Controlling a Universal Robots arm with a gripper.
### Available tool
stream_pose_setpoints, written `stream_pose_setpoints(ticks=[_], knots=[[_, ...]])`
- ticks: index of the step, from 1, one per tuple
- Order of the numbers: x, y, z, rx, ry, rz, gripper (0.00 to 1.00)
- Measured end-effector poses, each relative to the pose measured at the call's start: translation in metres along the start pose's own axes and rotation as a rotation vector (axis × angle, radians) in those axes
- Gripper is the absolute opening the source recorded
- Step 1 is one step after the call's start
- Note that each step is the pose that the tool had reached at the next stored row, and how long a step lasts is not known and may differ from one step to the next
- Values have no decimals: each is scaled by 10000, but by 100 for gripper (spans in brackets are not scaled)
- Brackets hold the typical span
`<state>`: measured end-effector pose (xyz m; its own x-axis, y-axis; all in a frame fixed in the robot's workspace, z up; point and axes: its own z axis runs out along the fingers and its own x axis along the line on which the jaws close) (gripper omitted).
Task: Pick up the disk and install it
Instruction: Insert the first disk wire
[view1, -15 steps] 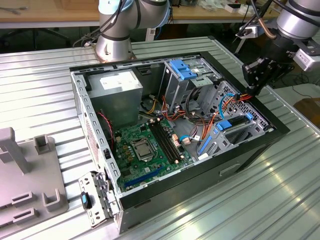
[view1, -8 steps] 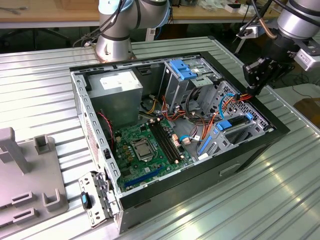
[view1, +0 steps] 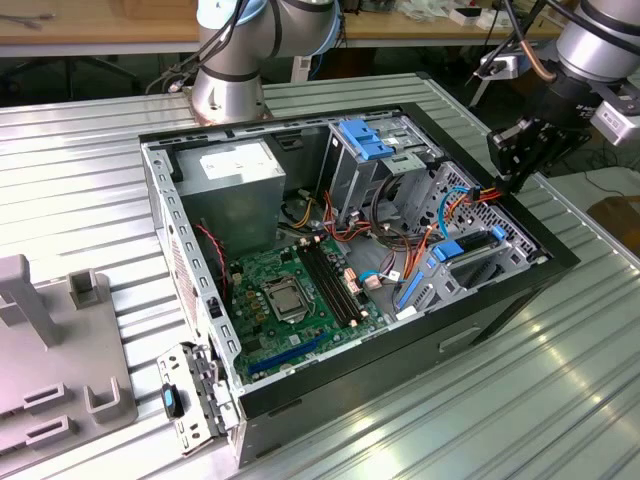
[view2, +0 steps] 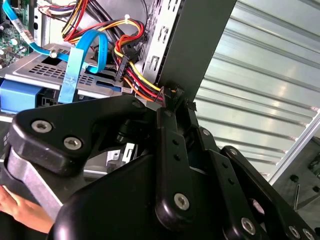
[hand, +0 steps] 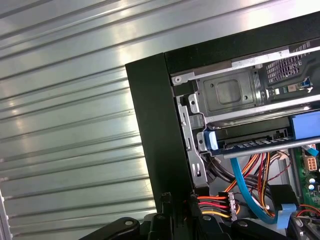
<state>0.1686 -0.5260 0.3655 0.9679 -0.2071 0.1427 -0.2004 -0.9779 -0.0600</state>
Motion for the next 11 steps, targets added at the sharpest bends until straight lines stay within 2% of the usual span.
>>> stream_pose_setpoints(ticks=[3,4,11], knots=[[0,0,2,10,-2,1,24],[0,0,2,17,-4,3,17],[0,0,4,47,-9,7,17]])
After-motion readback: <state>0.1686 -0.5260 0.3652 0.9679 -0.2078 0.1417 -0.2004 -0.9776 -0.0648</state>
